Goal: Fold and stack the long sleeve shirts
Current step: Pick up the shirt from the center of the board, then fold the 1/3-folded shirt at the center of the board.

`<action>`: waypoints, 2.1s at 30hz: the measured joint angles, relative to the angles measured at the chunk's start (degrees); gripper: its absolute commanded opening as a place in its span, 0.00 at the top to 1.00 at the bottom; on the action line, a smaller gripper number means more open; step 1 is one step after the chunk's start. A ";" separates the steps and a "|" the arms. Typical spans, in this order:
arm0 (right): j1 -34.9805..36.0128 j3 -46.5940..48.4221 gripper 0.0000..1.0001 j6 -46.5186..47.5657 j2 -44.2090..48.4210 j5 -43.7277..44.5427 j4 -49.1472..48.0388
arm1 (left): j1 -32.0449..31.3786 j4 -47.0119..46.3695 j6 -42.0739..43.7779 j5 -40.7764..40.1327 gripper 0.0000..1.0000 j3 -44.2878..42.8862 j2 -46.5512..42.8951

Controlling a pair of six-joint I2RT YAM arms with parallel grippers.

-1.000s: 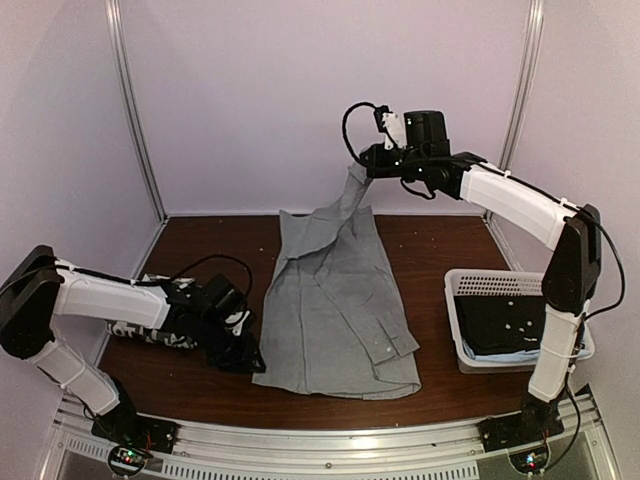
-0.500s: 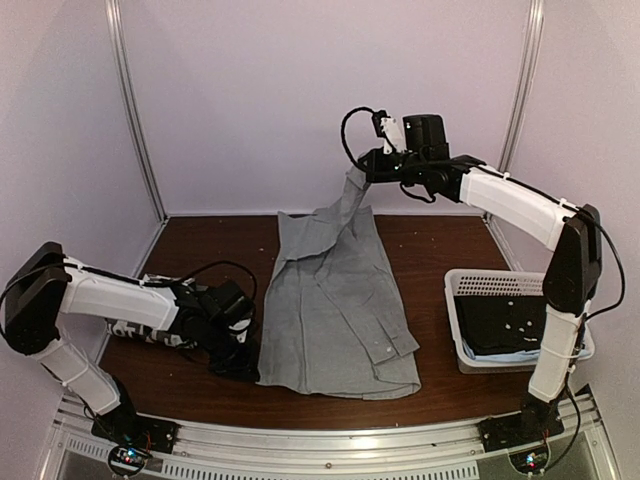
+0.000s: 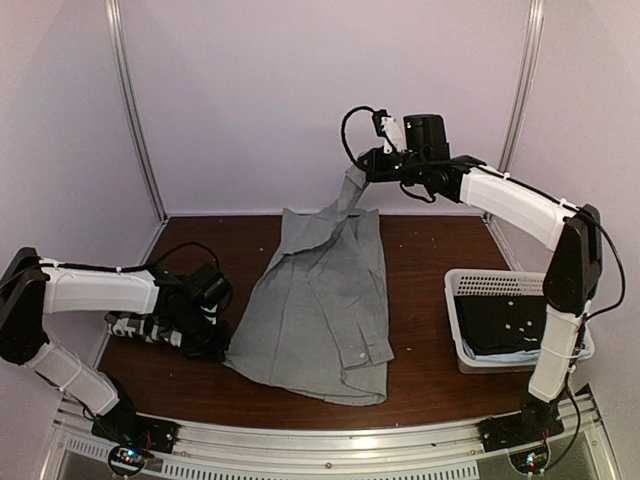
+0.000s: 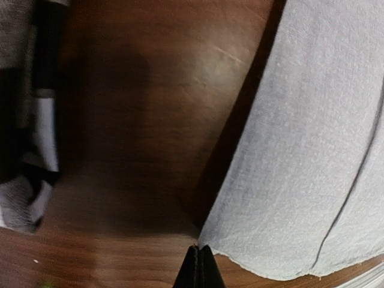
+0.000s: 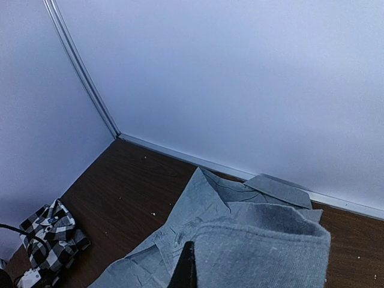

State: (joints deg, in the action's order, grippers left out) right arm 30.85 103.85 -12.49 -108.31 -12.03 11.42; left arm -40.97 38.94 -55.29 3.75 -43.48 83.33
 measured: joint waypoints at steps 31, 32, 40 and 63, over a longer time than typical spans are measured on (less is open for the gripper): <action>-7.52 -6.95 1.00 0.63 11.45 9.38 -0.83 | -12.70 5.75 25.64 13.77 1.00 -22.62 11.85; -7.65 -6.97 1.00 0.74 11.45 9.60 -0.81 | -12.87 5.64 26.21 14.69 1.00 -22.95 12.02; -7.85 -7.06 1.00 1.75 11.39 10.58 -0.07 | -13.25 5.46 29.14 19.10 1.00 -24.24 13.53; -8.13 -8.55 1.00 0.20 7.91 7.98 1.03 | -13.25 4.81 35.30 28.33 1.00 -28.81 21.42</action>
State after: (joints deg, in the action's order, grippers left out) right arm 22.72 95.31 -12.29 -100.40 -4.05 12.45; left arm -54.22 43.75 -19.99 32.08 -72.29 104.75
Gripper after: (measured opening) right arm 0.017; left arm 0.007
